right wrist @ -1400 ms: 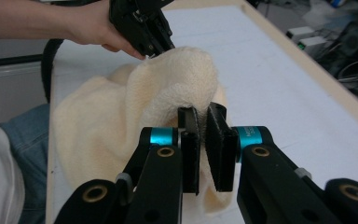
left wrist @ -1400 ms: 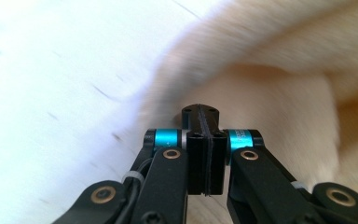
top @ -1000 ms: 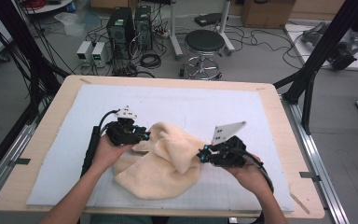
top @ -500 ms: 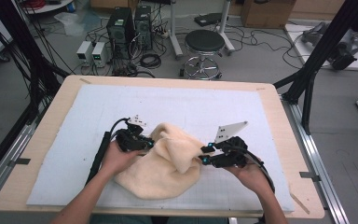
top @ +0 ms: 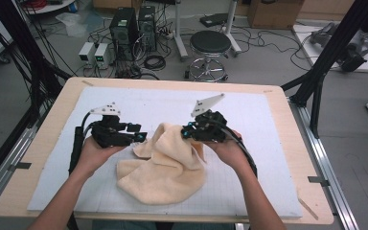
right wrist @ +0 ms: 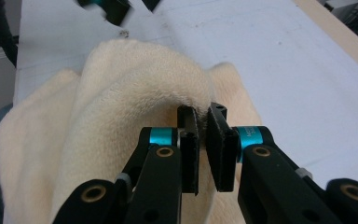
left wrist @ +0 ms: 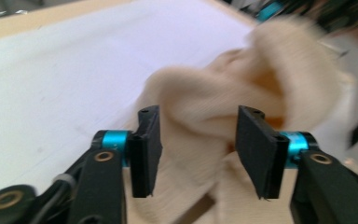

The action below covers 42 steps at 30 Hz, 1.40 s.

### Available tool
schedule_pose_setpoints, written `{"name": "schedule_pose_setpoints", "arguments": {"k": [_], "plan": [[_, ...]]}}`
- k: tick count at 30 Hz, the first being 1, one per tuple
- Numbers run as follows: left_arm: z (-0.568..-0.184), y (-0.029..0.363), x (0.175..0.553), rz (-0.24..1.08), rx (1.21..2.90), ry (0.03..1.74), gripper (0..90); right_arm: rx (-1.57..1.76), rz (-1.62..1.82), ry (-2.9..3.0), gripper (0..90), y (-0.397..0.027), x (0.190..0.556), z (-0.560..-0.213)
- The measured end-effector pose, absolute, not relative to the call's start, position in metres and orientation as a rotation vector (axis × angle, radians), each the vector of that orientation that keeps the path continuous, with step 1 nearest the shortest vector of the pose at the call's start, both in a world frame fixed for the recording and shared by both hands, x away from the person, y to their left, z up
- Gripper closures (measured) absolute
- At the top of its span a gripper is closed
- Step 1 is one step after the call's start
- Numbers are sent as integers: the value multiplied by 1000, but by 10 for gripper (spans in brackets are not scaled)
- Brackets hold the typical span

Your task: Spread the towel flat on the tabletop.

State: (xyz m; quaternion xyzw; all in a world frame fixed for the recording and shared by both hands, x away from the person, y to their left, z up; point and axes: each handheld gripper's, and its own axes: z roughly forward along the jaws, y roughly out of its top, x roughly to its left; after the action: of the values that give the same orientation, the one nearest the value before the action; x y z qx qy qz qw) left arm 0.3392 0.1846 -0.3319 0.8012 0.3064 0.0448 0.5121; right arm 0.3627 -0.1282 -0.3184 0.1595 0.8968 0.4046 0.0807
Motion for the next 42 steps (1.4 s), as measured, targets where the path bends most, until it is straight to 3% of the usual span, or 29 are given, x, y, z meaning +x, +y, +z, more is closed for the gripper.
{"name": "schedule_pose_setpoints", "arguments": {"k": [5, 8, 9, 12, 14, 19, 24, 29, 32, 34, 36, 42], "plan": [[-325, 161, 331, 41, 1960, 644, 413, 457, 1165, 2716, 839, -100, 370, -322], [-334, 138, 329, 81, 2060, 633, 416, 448, 1180, 2718, 839, -94, 369, -323], [-337, 132, 330, 110, 2090, 637, 455, 446, 1179, 2720, 839, -94, 368, -323], [-347, 125, 333, 122, 2118, 634, 778, 455, 1196, 2709, 824, -101, 367, -323], [-348, 126, 333, 160, 2118, 647, 842, 483, 1225, 2697, 721, -110, 364, -325], [-342, 153, 334, 260, 2063, 725, 846, 561, 1271, 2654, 563, -141, 354, -346], [-342, 188, 331, 287, 2031, 797, 848, 611, 1309, 2664, 496, -157, 353, -367], [-347, 219, 328, 297, 1998, 859, 848, 584, 1271, 2688, 456, -140, 358, -383], [-352, 231, 325, 302, 2005, 872, 848, 577, 1272, 2702, 506, -123, 366, -393], [-357, 239, 324, 300, 2008, 888, 848, 543, 1267, 2725, 674, -112, 370, -398], [-361, 244, 323, 295, 2017, 902, 849, 520, 1257, 2726, 777, -104, 371, -399], [-373, 262, 320, 268, 2016, 932, 842, 542, 1306, 2726, 834, -102, 368, -391]]}}
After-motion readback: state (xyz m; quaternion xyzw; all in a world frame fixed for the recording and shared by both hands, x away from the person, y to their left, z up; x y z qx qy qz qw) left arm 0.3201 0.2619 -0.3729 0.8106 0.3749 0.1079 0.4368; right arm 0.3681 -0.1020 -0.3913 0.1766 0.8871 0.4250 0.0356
